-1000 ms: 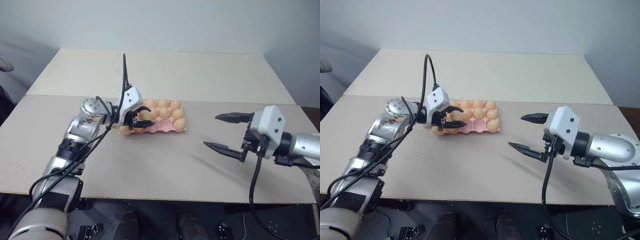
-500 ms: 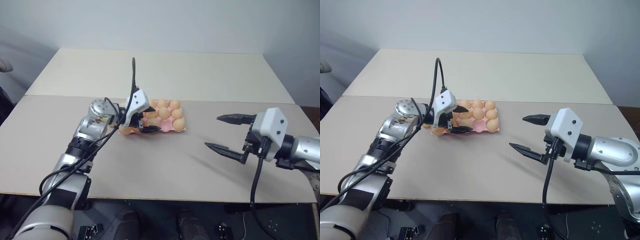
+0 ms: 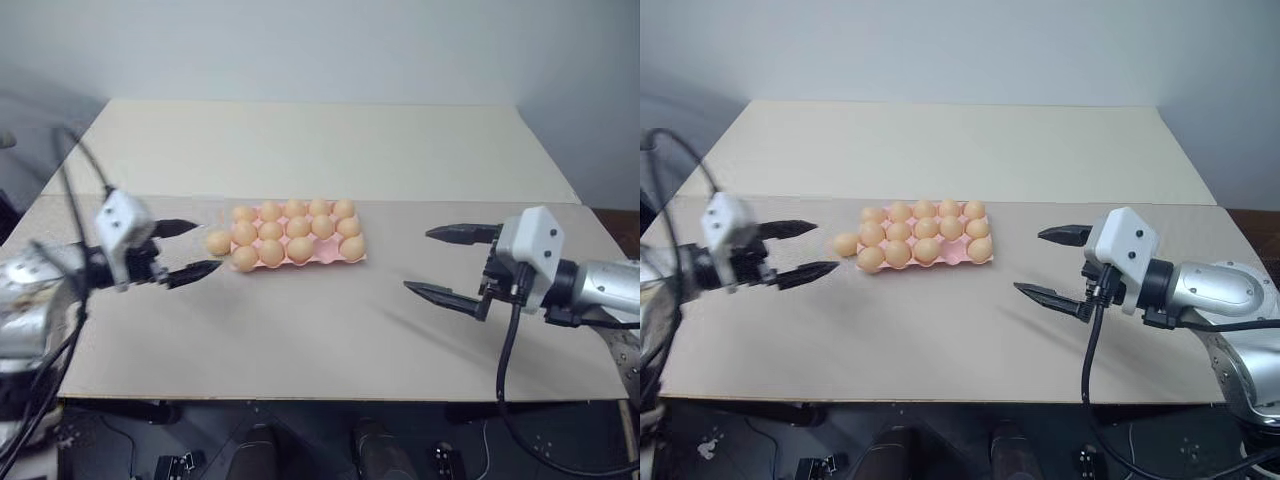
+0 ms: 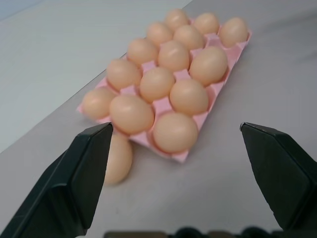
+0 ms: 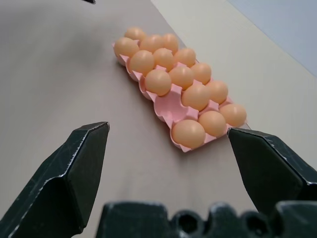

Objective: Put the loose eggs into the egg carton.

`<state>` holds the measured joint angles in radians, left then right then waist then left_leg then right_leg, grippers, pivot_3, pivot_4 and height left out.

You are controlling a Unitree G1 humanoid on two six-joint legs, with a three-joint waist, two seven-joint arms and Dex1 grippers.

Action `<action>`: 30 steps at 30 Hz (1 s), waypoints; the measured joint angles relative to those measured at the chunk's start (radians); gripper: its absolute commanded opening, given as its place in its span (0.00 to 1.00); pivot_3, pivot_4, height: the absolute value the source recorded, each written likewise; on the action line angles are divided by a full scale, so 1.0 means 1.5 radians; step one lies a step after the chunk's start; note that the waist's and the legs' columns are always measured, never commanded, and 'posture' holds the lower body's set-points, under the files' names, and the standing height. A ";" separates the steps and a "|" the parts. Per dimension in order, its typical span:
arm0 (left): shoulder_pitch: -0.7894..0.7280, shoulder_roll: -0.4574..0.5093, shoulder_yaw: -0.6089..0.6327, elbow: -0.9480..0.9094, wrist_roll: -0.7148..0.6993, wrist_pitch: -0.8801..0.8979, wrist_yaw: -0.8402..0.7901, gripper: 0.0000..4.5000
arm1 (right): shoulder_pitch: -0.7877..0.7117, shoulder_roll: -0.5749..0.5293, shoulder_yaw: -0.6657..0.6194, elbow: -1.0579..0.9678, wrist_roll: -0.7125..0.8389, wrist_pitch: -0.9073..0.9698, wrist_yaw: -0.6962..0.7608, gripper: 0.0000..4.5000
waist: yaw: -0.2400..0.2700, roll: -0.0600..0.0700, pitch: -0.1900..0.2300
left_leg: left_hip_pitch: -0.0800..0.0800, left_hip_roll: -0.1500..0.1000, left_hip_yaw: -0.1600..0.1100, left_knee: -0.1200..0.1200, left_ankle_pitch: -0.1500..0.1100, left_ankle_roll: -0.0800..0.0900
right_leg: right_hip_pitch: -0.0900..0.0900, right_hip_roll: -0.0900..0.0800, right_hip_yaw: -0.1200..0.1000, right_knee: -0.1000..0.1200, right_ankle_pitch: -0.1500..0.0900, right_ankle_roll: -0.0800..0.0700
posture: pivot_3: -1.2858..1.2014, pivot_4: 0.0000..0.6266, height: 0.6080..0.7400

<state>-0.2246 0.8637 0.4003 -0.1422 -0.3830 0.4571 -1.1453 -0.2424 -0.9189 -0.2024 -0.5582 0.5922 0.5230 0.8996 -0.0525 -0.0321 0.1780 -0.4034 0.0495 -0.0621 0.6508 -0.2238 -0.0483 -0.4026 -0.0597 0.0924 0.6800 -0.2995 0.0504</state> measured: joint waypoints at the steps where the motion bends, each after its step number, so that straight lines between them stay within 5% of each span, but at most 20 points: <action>1: 0.029 0.003 0.032 -0.011 -0.011 -0.003 -0.005 0.99 | -0.006 0.000 0.003 0.005 0.000 0.000 0.004 1.00 | 0.003 0.000 0.000 | 0.000 0.000 0.000 0.000 0.000 0.000 | 0.000 0.000 0.000 0.000 0.000 0.000 | 0.52 0.24 1.00; 7: 0.190 -0.015 0.147 -0.093 -0.042 -0.012 0.011 0.99 | -0.034 -0.001 0.018 0.026 -0.007 -0.009 0.027 1.00 | 0.010 0.000 0.000 | 0.000 0.000 0.000 0.000 0.000 0.000 | 0.000 0.000 0.000 -0.001 0.000 0.000 | 0.52 0.24 1.00; 14: 0.267 -0.076 0.169 -0.171 -0.079 0.002 0.086 0.99 | -0.033 -0.001 0.019 0.028 -0.013 -0.009 0.036 1.00 | 0.010 0.000 0.000 | 0.000 0.000 0.000 0.000 0.000 0.000 | 0.000 0.000 0.000 -0.001 0.000 0.000 | 0.52 0.24 1.00; 23: 0.234 -0.056 0.148 -0.167 -0.090 0.002 0.116 0.99 | -0.034 0.000 0.019 0.033 -0.014 -0.009 0.035 1.00 | 0.009 0.000 0.000 | 0.000 0.000 0.000 0.000 0.000 0.000 | 0.000 0.000 0.000 -0.001 0.000 0.000 | 0.52 0.24 1.00; 30: 0.066 -0.022 -0.004 -0.014 -0.046 -0.006 0.132 0.99 | -0.033 0.004 0.022 0.030 -0.014 -0.009 0.028 1.00 | 0.008 0.000 0.000 | 0.001 0.000 0.000 -0.001 0.000 0.000 | 0.000 0.000 0.000 -0.001 0.000 0.000 | 0.52 0.24 1.00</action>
<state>-0.1255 0.8309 0.3946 -0.1637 -0.4522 0.4479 -0.9476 -0.2922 -0.9126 -0.1697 -0.5136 0.5711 0.5090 0.9412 -0.0399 -0.0324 0.1779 -0.4026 0.0491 -0.0615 0.6499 -0.2240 -0.0484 -0.4022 -0.0597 0.0925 0.6786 -0.2994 0.0504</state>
